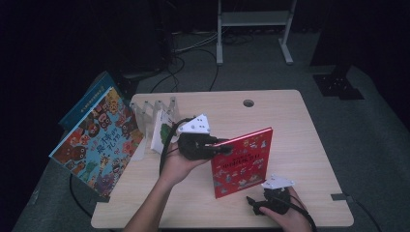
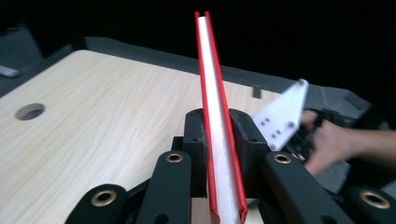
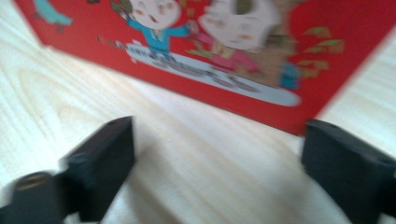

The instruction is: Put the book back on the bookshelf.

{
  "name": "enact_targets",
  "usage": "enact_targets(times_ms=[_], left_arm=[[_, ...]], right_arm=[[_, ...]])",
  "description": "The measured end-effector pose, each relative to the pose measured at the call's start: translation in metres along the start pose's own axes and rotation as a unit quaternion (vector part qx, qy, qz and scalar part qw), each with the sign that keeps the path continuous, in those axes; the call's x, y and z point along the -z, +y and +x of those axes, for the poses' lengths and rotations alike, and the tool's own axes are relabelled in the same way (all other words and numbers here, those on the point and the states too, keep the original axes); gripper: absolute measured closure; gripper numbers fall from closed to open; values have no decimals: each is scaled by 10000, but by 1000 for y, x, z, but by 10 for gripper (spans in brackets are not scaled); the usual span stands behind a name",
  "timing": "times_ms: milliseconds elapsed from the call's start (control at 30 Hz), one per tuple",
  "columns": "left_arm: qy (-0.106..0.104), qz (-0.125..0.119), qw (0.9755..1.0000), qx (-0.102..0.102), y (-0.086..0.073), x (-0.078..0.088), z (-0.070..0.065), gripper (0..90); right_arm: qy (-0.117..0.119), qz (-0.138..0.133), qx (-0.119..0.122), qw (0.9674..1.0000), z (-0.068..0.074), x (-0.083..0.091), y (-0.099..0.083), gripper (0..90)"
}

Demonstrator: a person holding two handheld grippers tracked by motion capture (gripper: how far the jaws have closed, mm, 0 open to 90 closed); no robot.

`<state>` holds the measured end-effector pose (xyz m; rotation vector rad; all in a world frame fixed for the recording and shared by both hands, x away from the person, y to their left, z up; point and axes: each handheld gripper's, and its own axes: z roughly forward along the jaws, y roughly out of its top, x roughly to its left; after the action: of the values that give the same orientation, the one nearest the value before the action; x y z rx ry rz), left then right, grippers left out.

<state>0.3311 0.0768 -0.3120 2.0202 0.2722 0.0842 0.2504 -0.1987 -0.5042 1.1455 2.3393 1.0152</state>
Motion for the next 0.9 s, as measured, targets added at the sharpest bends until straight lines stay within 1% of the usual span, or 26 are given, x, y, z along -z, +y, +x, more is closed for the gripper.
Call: enact_targets(times_ms=[33,133,267,333,367,400,467,567,667,700,800,833,900], left_arm=[[-30,29,10000,-24,1,1,2,784],[-84,148,9998,-101,5,6,8,787],[-161,320,9992,-195,8,13,18,787],[-223,390,9989,-163,8,18,25,788],[-223,409,9988,-165,8,20,28,787],[-251,434,9986,-170,7,23,30,787],[-291,495,9981,-218,6,28,36,788],[-324,561,9976,-239,3,35,41,788],[-324,594,9975,-193,-1,39,45,787],[-351,617,9972,-236,-2,40,46,787],[-353,677,9968,-253,0,40,45,782],[-313,755,9961,-344,2,40,45,777],[-292,900,9946,-434,7,38,45,726]], right_arm=[[-15,-28,23,10000,-3,1,0,154],[-31,-19,95,9999,-12,1,2,168],[-68,14,10,10000,-26,1,4,192],[-123,31,-27,9999,-35,1,5,191],[-145,34,-43,9999,-40,1,5,191],[-155,24,-109,9998,-44,0,5,191],[-192,6,-160,9997,-53,-1,5,185],[-201,-34,-214,9996,-63,-2,5,174],[-201,-82,-231,9995,-69,-3,4,157],[-189,-67,-212,9996,-71,-3,5,151],[-162,-50,-174,9997,-73,-4,5,139],[-161,-51,-168,9997,-73,-4,5,136],[-158,-50,-157,9997,-72,-4,5,131]])
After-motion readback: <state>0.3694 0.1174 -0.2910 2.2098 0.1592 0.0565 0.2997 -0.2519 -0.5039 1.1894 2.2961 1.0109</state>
